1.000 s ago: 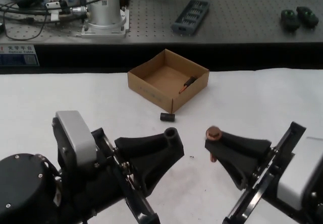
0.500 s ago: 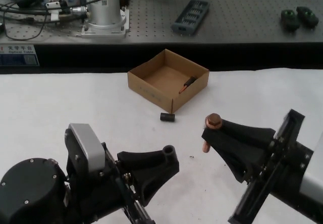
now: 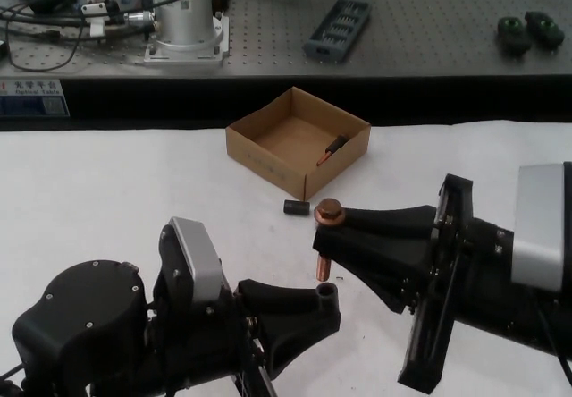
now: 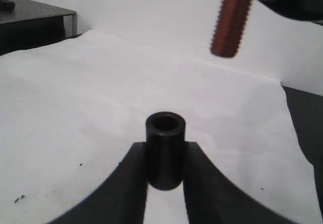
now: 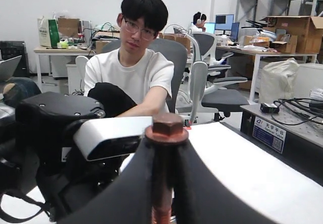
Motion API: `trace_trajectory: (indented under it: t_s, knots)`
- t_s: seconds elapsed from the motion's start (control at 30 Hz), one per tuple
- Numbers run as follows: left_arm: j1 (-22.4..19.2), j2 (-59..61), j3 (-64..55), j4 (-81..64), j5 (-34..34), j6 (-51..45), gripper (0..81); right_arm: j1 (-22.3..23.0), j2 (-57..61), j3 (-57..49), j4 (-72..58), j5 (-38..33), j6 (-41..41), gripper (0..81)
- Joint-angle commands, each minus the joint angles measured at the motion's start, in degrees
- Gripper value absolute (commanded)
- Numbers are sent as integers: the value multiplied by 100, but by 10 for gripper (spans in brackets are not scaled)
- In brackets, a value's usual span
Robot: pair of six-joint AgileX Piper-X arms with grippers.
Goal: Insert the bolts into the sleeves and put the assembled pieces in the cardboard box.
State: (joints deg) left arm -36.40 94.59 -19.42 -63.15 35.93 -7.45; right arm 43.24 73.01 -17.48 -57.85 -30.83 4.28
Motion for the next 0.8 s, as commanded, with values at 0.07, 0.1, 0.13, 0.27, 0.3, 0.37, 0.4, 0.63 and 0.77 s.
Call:
trace_trajectory:
  t_s: [0.07, 0.1, 0.13, 0.27, 0.3, 0.37, 0.4, 0.63, 0.77]
  knots:
    - [38, 5, -56, 4, 363, 202, 6, -42, -4, -76, 386, -101, -187, 58]
    - [38, 5, -56, 3, 381, 202, 6, -42, -4, -76, 501, -101, -275, 58]
    - [38, 5, -56, 3, 381, 202, 6, -42, -4, -76, 592, -101, -321, 58]
    - [38, 5, -56, -68, 592, 202, 6, -42, -4, -65, 741, -101, -428, 58]
    - [38, 5, -56, -91, 595, 202, 6, -42, -4, -65, 741, -101, -428, 58]
    - [38, 5, -56, -93, 595, 202, 6, -42, -4, -65, 741, -101, -512, 58]
    - [38, 5, -56, -79, 677, 212, 6, -42, -4, -65, 741, -101, -522, 58]
    - [69, 5, -56, -21, 1043, 290, 6, -130, -4, -65, 756, -101, -521, 58]
    - [164, 5, -56, 13, 1111, 343, 6, -187, -4, -65, 868, -101, -521, 58]
